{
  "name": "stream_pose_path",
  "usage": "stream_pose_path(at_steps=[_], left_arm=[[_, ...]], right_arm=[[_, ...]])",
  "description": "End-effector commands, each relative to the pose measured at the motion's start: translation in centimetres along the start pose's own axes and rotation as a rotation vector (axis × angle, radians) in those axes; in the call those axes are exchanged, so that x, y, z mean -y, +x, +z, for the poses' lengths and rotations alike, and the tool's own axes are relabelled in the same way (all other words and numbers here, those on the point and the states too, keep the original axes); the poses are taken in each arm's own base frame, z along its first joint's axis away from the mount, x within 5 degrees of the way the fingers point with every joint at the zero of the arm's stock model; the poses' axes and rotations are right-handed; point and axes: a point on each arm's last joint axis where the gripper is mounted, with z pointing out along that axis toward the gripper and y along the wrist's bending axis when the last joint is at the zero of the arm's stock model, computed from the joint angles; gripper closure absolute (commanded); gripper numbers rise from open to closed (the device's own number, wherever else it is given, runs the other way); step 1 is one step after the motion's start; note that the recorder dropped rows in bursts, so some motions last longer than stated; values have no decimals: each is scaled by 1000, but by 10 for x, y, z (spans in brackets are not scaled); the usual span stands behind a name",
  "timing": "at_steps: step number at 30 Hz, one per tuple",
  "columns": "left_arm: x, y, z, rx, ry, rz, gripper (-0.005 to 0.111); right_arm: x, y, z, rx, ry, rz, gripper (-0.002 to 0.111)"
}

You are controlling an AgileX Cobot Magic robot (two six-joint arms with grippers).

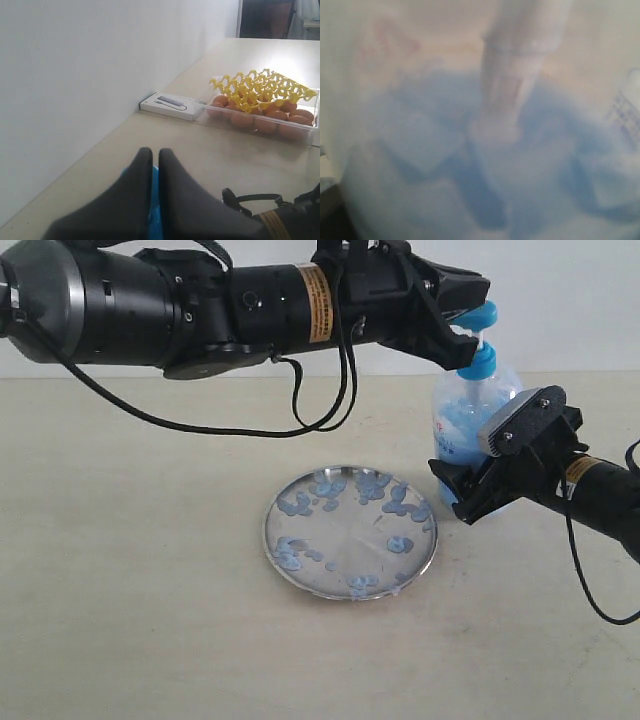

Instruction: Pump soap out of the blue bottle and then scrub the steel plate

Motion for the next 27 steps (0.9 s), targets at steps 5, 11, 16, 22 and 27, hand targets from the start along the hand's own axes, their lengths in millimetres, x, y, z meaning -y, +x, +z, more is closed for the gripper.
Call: stream_pose_path(at_steps=[5, 11, 16, 22, 27], left_arm=[[-2, -9, 6, 23, -4, 31, 102], [-10, -14, 21, 52, -11, 43, 102], [-10, 6, 31, -30, 22, 15, 102], [-7, 29, 35, -150, 61, -8, 102], [-7, 49, 40, -203, 71, -36, 102]], right_arm=[[-7, 12, -1, -92, -57, -21, 108], [-7, 12, -1, -92, -57, -21, 108], [-7, 12, -1, -92, -57, -21, 108], [-7, 12, -1, -92, -57, -21, 108], [-7, 12, -1, -92, -57, -21, 108]])
